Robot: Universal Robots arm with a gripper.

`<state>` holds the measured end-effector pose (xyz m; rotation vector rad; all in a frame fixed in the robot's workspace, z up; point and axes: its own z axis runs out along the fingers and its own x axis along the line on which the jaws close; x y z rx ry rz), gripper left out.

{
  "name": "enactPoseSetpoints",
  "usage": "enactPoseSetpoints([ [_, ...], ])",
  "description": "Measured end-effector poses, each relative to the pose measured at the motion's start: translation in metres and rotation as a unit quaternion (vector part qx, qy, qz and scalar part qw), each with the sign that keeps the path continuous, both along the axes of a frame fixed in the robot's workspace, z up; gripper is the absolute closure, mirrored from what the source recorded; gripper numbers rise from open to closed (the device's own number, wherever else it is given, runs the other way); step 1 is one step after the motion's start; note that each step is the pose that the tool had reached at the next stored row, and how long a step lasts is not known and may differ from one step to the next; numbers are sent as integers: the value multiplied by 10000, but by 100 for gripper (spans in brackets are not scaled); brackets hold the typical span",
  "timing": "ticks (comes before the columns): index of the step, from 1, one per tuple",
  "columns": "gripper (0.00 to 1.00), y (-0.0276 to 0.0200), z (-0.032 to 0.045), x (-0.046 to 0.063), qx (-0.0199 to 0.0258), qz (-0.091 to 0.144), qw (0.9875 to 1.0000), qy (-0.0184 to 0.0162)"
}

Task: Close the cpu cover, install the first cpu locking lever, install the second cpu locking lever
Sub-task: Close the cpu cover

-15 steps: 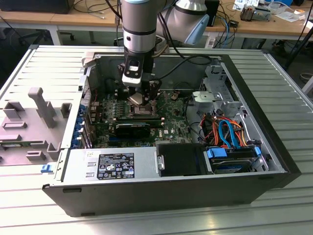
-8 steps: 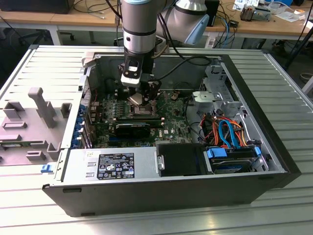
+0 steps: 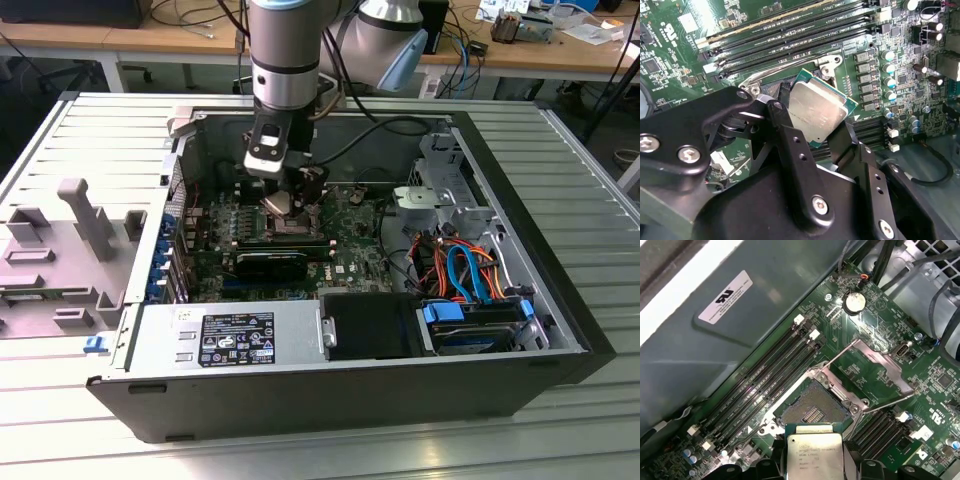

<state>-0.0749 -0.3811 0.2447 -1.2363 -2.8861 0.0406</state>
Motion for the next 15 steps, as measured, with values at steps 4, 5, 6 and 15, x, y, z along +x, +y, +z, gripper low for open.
enactPoseSetpoints([
  [4,45,0,-7,0,-1,-136,9999,0],
  [5,45,0,-8,0,0,-161,9999,0],
  [6,45,0,-10,0,-1,-192,9998,0],
  [15,45,0,-23,0,-2,-453,9990,1],
])
